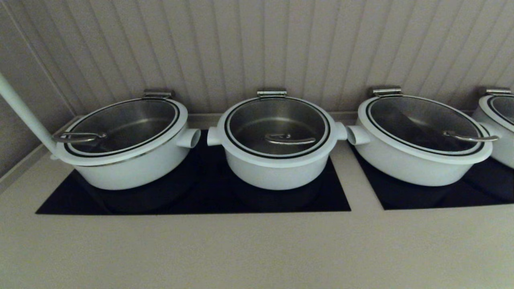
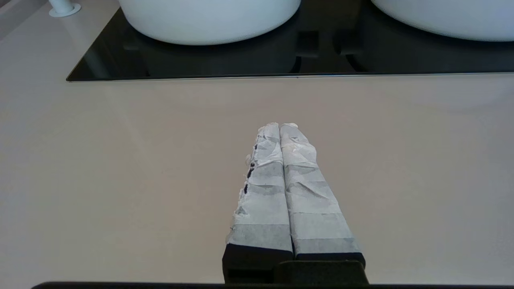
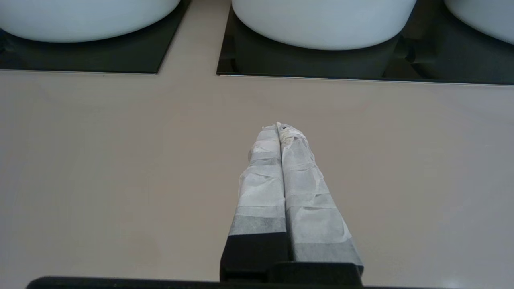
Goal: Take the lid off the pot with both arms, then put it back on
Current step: Open the food pot lid a small opening with the right arm
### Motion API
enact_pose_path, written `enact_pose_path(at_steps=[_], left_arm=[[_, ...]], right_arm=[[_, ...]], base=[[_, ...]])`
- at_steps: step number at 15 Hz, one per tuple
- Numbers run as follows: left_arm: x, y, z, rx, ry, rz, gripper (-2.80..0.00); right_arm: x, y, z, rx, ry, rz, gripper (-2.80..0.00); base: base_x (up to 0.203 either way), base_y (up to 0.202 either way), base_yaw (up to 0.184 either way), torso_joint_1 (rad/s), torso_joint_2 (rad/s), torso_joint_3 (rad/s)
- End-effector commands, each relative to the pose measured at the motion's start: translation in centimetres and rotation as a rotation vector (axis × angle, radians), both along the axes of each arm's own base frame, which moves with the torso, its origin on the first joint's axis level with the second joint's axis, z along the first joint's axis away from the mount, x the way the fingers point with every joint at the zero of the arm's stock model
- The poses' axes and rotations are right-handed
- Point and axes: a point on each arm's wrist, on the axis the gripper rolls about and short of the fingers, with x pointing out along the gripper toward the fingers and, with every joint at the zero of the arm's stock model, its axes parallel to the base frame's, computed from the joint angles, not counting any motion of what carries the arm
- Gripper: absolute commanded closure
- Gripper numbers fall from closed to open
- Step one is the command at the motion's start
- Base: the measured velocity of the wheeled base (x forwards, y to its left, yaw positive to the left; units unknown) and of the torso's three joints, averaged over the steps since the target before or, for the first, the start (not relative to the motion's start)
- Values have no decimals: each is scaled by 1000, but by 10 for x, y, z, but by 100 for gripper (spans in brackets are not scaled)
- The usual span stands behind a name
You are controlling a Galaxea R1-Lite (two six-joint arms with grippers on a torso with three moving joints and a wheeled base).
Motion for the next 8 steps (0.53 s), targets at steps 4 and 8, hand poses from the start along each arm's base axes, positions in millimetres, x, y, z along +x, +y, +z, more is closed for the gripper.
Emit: enact_pose_path(at_steps=[4, 8], left_arm=[[0, 0, 0, 0, 0, 1, 0], [0, 0, 0, 0, 1, 1, 0]], right_arm=[[0, 0, 0, -13, 2, 6, 0], [0, 0, 0, -6, 2, 6, 0]], base=[[0, 0, 0, 0, 0, 0], [0, 0, 0, 0, 0, 0]])
